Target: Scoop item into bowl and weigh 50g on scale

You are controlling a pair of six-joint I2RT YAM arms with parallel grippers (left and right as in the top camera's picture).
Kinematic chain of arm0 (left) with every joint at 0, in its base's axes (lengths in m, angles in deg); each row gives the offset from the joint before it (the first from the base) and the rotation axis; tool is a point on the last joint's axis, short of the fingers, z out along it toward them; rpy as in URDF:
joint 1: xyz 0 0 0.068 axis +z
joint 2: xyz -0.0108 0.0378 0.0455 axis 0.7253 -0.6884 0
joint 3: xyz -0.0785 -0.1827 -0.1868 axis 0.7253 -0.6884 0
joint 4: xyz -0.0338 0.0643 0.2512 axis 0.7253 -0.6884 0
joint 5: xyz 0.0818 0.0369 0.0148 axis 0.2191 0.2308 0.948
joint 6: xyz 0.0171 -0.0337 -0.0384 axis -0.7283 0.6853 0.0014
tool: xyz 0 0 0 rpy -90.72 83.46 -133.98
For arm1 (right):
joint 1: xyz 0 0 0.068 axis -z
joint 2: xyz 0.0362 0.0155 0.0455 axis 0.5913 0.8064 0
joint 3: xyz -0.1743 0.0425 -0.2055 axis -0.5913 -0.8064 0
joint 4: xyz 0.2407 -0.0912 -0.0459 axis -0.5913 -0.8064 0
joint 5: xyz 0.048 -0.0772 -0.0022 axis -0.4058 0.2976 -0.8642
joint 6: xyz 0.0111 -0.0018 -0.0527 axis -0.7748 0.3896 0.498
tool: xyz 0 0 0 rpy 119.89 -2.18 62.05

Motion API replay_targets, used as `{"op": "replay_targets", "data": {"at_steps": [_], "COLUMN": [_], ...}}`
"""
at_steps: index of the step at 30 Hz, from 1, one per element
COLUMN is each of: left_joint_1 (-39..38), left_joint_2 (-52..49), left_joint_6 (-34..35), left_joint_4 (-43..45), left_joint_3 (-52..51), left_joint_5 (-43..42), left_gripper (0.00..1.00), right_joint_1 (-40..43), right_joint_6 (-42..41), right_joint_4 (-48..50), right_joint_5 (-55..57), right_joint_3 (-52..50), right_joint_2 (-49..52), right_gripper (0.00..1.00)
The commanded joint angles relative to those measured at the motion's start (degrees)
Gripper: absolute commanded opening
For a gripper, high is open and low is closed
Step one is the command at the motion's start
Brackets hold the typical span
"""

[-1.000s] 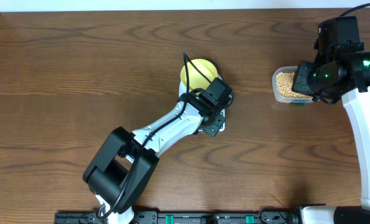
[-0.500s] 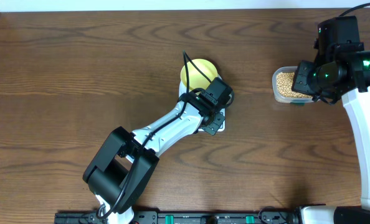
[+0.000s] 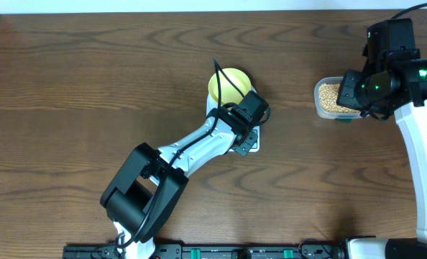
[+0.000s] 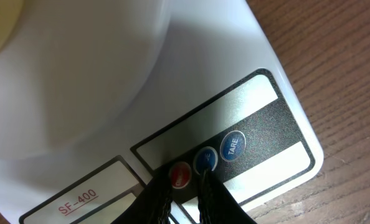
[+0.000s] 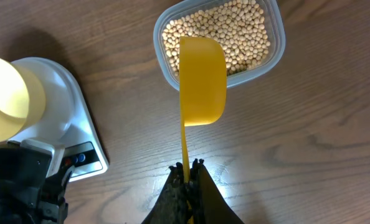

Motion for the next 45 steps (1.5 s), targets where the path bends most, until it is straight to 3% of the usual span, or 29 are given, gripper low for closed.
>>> {"op": "replay_targets", "data": {"at_steps": [1, 15, 19, 45], "left_joint_1": [0.2, 0.2, 0.2, 0.2], "left_joint_2": [-0.5, -0.5, -0.5, -0.5], "left_joint_6": [-0.1, 0.5, 0.5, 1.0], "left_joint_4": [-0.2, -0.1, -0.1, -0.2], "left_joint_3": [-0.3, -0.3, -0.3, -0.3], "left_joint_5": [2.2, 6.7, 6.6, 4.5], "left_gripper": [0.19, 0.19, 0.15, 0.15], "right_joint_1": [0.3, 0.3, 0.3, 0.2], "right_joint_6": [0.7, 0.7, 0.7, 0.7], "right_joint_4": [0.1, 0.5, 0.7, 1.5], "right_joint_5": [0.9, 0.9, 0.8, 0.7], "right_joint_3": [1.0, 1.0, 1.0, 1.0], "right_joint_2": [-0.1, -0.1, -0.1, -0.1], "right_gripper": [0.01, 0.01, 0.01, 0.01]}}
